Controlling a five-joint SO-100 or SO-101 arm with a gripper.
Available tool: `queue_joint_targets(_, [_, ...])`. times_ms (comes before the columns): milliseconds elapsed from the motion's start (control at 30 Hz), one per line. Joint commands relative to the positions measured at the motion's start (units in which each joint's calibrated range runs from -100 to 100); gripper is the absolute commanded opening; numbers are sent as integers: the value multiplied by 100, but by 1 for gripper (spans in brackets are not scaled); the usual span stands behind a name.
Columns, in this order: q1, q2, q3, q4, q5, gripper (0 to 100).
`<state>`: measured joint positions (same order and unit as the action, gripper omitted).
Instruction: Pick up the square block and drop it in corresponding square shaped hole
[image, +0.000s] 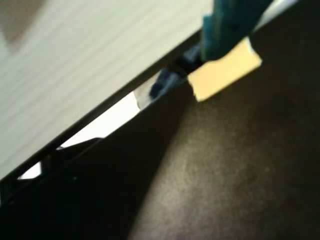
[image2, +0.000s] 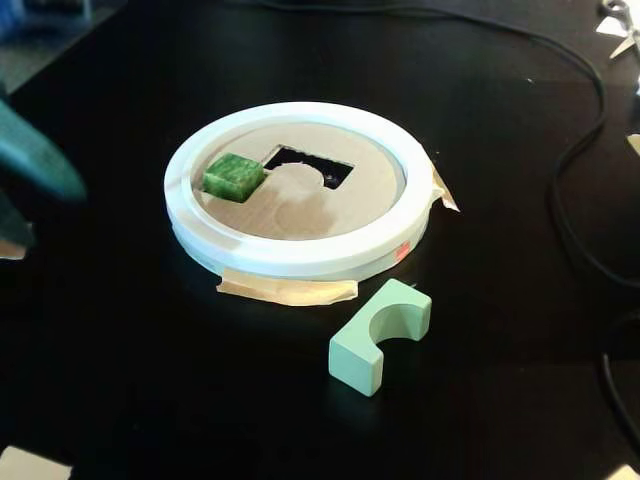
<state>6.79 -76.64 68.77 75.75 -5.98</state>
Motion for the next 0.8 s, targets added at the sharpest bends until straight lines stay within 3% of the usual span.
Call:
queue_joint_targets(0, [32, -831, 1001, -736, 59, 100])
queue_joint_targets(433, [107, -1423, 2531, -756, 54, 100])
queue_joint_targets(767, [132, -1423, 2531, -766, 49, 100])
